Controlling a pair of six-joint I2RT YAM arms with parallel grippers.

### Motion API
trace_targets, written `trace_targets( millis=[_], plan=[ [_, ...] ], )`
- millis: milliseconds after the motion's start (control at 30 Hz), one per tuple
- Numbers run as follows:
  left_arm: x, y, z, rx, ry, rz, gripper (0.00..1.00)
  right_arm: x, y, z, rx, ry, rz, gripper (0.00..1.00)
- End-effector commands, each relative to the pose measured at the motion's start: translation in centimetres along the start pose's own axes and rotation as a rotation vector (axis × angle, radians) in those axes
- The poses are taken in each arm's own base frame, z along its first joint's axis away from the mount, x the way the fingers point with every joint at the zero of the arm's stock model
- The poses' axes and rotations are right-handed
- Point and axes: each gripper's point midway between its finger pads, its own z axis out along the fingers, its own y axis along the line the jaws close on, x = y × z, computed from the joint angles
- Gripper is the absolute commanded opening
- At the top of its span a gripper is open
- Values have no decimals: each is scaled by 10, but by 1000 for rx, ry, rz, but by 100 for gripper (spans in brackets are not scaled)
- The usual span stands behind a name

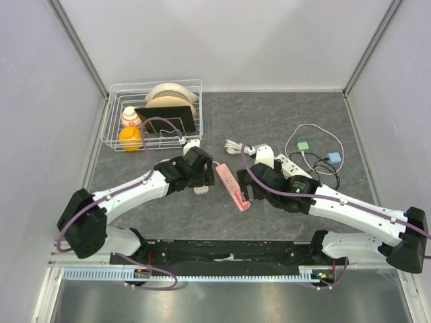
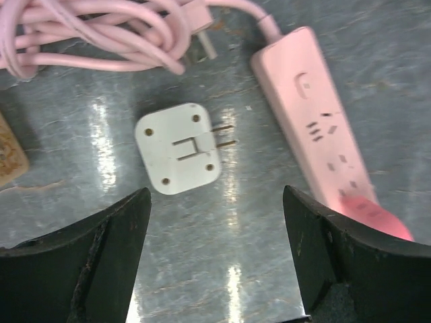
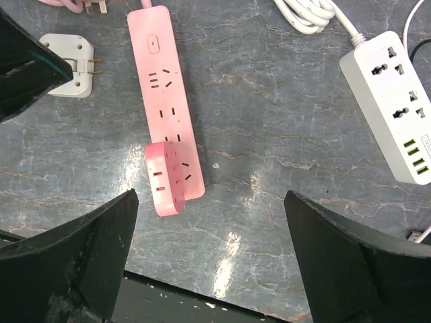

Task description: Insert the plug

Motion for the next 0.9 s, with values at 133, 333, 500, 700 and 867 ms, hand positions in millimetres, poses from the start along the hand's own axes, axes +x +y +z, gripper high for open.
trace_targets(
  millis=[133, 333, 500, 700, 867],
  plan=[
    [-13, 24, 32, -248, 14, 151, 86, -5, -1, -2, -25, -51, 11, 99],
    [-6, 27, 50, -309, 82, 208, 86, -5, -3, -5, -34, -60, 10, 98],
    [12, 34, 52, -321, 150, 274, 86, -1, -3, -3, -40, -54, 6, 98],
    [34, 46, 47, -344, 222, 379, 86, 1, 5, 1, -61, -41, -2, 98],
    [45, 57, 32, -359, 248, 392, 86, 3, 6, 2, -68, -34, -4, 98]
  ],
)
